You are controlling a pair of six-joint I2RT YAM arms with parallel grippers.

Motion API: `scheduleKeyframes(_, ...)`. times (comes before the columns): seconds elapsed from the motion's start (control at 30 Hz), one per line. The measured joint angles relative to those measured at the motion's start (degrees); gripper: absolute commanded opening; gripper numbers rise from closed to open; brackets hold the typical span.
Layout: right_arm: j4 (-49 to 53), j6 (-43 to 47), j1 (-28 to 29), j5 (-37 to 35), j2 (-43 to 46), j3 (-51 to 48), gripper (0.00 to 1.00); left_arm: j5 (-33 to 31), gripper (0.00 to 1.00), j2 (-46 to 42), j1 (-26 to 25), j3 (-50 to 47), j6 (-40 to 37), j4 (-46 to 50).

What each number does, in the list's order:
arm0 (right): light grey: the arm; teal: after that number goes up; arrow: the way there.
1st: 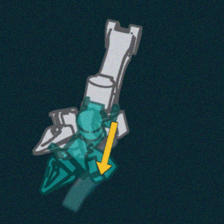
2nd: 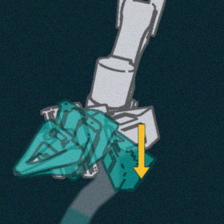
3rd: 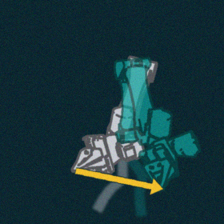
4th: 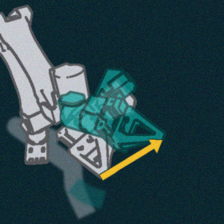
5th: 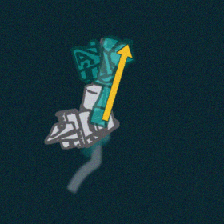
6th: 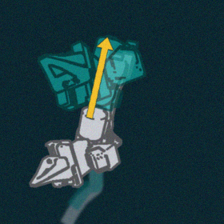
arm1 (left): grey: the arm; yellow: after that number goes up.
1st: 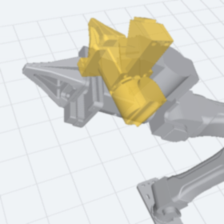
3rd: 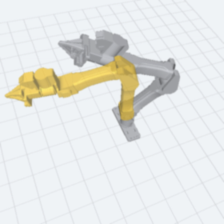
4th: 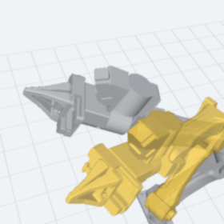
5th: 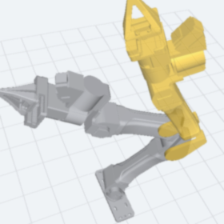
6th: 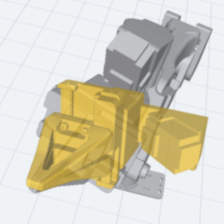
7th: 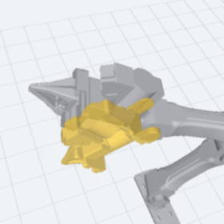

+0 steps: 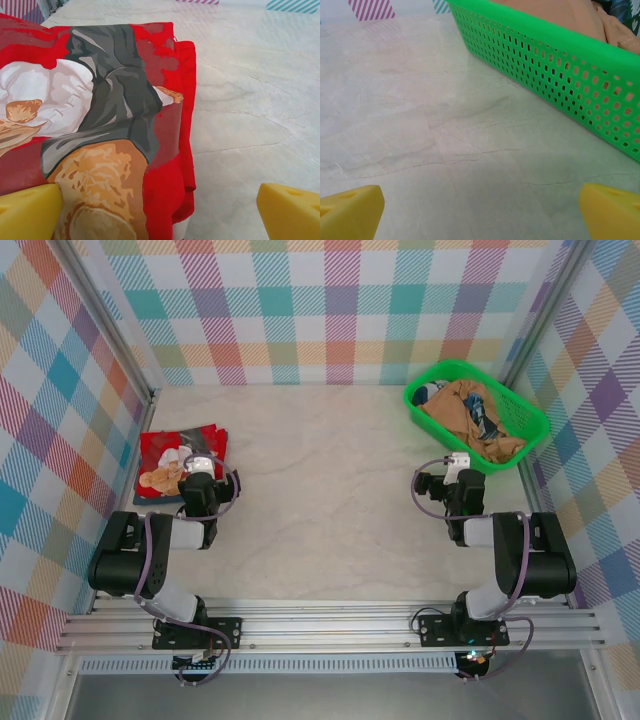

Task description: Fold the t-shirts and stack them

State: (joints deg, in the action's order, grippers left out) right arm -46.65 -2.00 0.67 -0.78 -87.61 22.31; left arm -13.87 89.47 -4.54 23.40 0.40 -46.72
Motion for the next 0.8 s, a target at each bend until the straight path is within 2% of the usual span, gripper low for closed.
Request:
scheduleKeyframes(0.67,-0.04,0.37,0.00,0.00,0.00,0.00,1.00,-0.11,1.00,-0.07,-0.02,-0.02,0.00,0.00)
scheduleKeyframes(0.8,2.43,0.68,0.57,-1.49,3.76,-0.59,1.00,-5.11,1.00,-5.20,-3.10,-0.48,-0.68,3.76)
